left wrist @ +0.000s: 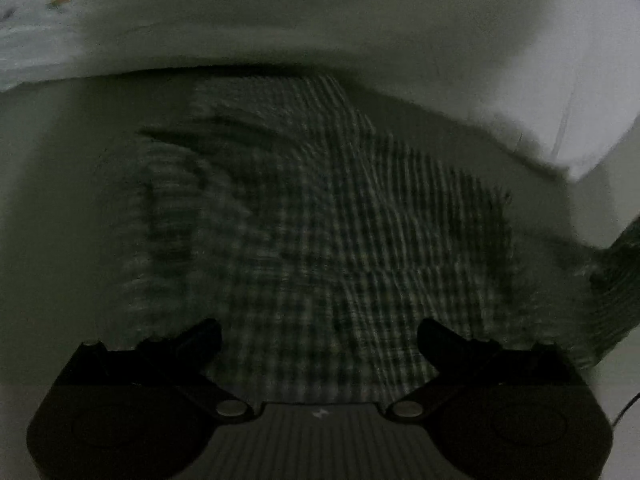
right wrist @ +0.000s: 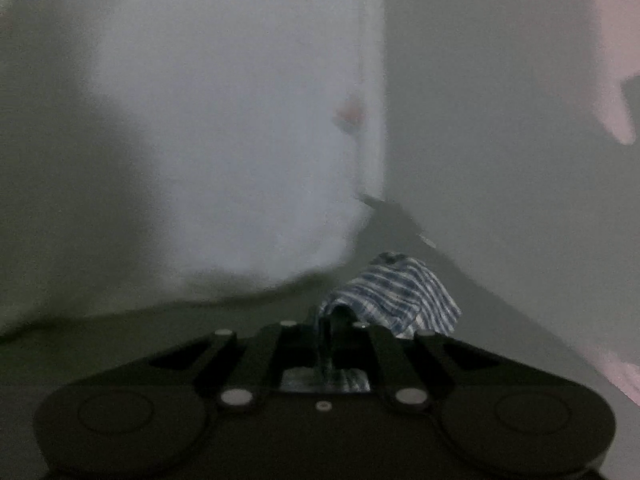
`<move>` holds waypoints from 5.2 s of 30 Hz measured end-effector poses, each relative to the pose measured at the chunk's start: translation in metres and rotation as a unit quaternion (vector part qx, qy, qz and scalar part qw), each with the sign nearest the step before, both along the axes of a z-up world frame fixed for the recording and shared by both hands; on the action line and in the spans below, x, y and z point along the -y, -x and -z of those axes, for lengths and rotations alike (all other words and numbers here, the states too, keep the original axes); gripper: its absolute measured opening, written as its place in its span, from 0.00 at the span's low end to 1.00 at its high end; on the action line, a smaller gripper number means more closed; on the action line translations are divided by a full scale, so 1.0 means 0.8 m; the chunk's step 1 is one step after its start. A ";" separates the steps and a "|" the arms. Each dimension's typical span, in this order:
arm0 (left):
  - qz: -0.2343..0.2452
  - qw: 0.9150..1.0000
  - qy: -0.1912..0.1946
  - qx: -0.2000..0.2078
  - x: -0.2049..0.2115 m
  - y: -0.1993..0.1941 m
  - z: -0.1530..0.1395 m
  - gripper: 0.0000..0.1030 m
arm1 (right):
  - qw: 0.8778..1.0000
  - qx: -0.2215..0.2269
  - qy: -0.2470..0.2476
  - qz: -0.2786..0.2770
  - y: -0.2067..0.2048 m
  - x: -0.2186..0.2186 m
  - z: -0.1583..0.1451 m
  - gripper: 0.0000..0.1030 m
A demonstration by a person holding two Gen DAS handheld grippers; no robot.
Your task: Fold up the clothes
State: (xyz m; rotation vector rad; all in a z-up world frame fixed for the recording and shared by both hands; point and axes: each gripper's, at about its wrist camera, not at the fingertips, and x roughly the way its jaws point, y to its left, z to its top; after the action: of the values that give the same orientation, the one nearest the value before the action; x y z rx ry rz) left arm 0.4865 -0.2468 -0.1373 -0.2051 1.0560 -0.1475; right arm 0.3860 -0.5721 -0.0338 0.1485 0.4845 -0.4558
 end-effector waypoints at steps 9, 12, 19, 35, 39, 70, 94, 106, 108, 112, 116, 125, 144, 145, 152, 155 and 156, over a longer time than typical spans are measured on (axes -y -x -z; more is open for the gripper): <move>-0.082 0.994 0.042 0.064 -0.137 0.059 -0.072 0.99 | 0.979 0.025 -0.069 -0.191 0.011 -0.245 -0.052 0.05; -0.129 0.989 0.025 0.075 -0.192 0.065 -0.086 1.00 | 0.954 0.001 -0.095 -0.286 0.002 -0.348 -0.029 0.07; -0.207 0.977 0.035 0.041 -0.270 0.080 -0.065 0.99 | 0.934 -0.051 -0.102 -0.338 0.008 -0.397 0.012 0.57; -0.013 0.999 -0.036 0.014 -0.075 -0.048 0.015 1.00 | 0.965 -0.232 -0.102 -0.073 0.191 -0.074 0.125 0.73; -0.002 0.997 -0.076 0.013 -0.051 -0.066 0.028 0.74 | 0.956 -0.250 -0.122 -0.096 0.210 -0.078 0.144 0.62; -0.030 0.999 0.009 0.043 -0.248 -0.021 -0.009 0.37 | 0.950 -0.242 0.057 -0.191 0.240 -0.383 0.113 0.47; -0.021 0.991 0.095 0.090 -0.252 -0.008 -0.094 0.04 | 0.926 -0.303 0.134 -0.182 0.274 -0.227 0.075 0.00; -0.187 0.973 0.110 0.086 -0.372 0.029 -0.060 0.04 | 0.886 -0.330 -0.032 -0.325 0.268 -0.331 0.117 0.09; -0.202 0.970 0.103 0.088 -0.386 0.044 -0.055 0.04 | 0.892 -0.306 -0.055 -0.329 0.258 -0.317 0.104 0.28; -0.258 0.949 0.141 0.112 -0.417 0.079 -0.069 0.03 | 0.908 -0.292 -0.049 -0.297 0.233 -0.279 0.099 0.34; -0.264 0.938 0.140 0.176 -0.426 0.113 -0.121 0.03 | 0.915 -0.296 -0.028 -0.272 0.215 -0.245 0.098 0.33; -0.269 0.946 0.093 0.155 -0.422 0.125 -0.117 0.03 | 0.905 -0.357 -0.039 -0.229 0.177 -0.223 0.165 0.32; -0.315 0.941 0.077 0.099 -0.432 0.130 -0.077 0.03 | 0.958 -0.150 -0.063 -0.237 -0.079 -0.187 0.106 0.32; -0.315 0.941 0.075 0.097 -0.433 0.131 -0.077 0.03 | 0.958 -0.145 -0.067 -0.240 -0.103 -0.190 0.110 0.32; -0.318 0.942 0.065 0.082 -0.436 0.131 -0.065 0.04 | 0.914 -0.209 0.005 -0.347 -0.209 -0.251 0.168 0.39; -0.321 0.942 0.064 0.080 -0.435 0.130 -0.063 0.04 | 0.912 -0.241 0.056 -0.328 -0.216 -0.264 0.180 0.02; -0.320 0.942 0.062 0.083 -0.435 0.129 -0.065 0.03 | 0.918 -0.228 0.048 -0.320 -0.215 -0.262 0.168 0.01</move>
State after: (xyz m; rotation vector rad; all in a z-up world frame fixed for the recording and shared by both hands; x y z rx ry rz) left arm 0.3832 0.1012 -0.0856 -0.6277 0.7684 0.3533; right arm 0.5576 -0.3624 -0.1679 -0.2198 0.9274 0.1420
